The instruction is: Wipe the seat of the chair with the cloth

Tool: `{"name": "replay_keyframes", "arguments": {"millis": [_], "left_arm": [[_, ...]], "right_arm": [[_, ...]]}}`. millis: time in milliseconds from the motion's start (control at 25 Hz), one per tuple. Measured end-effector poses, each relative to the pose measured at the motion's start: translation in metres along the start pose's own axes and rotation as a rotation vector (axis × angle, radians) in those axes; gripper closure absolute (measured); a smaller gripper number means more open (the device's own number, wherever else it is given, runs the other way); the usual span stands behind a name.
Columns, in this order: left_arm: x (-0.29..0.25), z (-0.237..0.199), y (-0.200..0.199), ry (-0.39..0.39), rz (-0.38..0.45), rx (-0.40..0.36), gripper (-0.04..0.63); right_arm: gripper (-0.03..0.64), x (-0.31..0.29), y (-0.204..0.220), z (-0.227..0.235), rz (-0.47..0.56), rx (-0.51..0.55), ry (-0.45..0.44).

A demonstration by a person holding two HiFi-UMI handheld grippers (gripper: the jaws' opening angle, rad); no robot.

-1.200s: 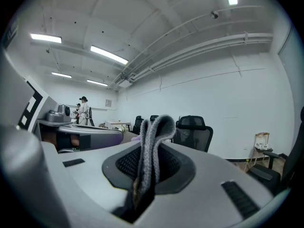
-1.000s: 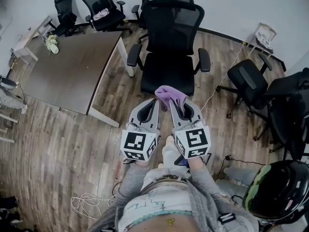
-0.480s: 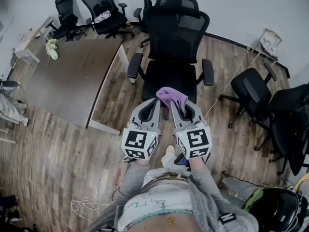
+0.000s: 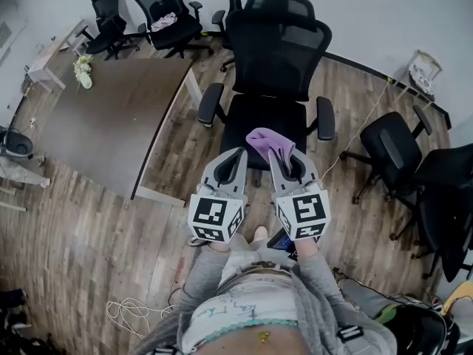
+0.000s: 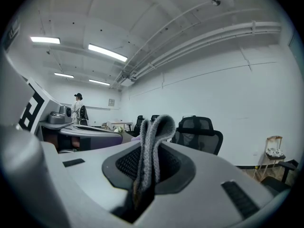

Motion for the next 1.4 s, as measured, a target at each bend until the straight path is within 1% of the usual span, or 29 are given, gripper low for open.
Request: {"name": "replay_keyframes", "arguments": {"millis": [200,320,440,760,1080,1280,1400], "left_arm": [[-0.018,-0.010,0.004,0.032,-0.012,0.025,0.597],[-0.035,-0.020,-0.002,0.063,-0.004,0.017,0.597],[-0.056,-0.035,-0.007,0.112,-0.001,0.009,0.597],[-0.119,-0.095,-0.027,0.208,0.009,-0.012,0.597],[-0.159,-0.152,-0.029,0.271,0.003,-0.013,0.597],[-0.176,-0.168,-0.026,0.317,-0.004,-0.027,0.597],[-0.190,-0.172,-0.023,0.346,-0.006,-0.025,0.597]], "right_arm": [[0.566,-0.014,0.003,0.006,-0.017,-0.011,0.019],[0.566,-0.028,0.000,0.012,-0.013,-0.015,0.049],[0.566,-0.048,-0.004,0.017,-0.007,-0.023,0.087],[0.566,-0.120,-0.016,0.031,-0.006,-0.015,0.168],[0.566,-0.179,-0.015,0.029,-0.017,-0.030,0.244],[0.566,-0.194,-0.012,0.034,-0.015,-0.042,0.306],[0.566,-0.203,-0.009,0.038,-0.021,-0.054,0.326]]}}
Point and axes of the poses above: the fingertips, and each gripper's own axes: x backward along the fingers, z to its right, y out of its underside, the point moved 8 cm from there along x, backward along the fingers, and after that the axes turned 1 degree about z, right-handed, at the moved point
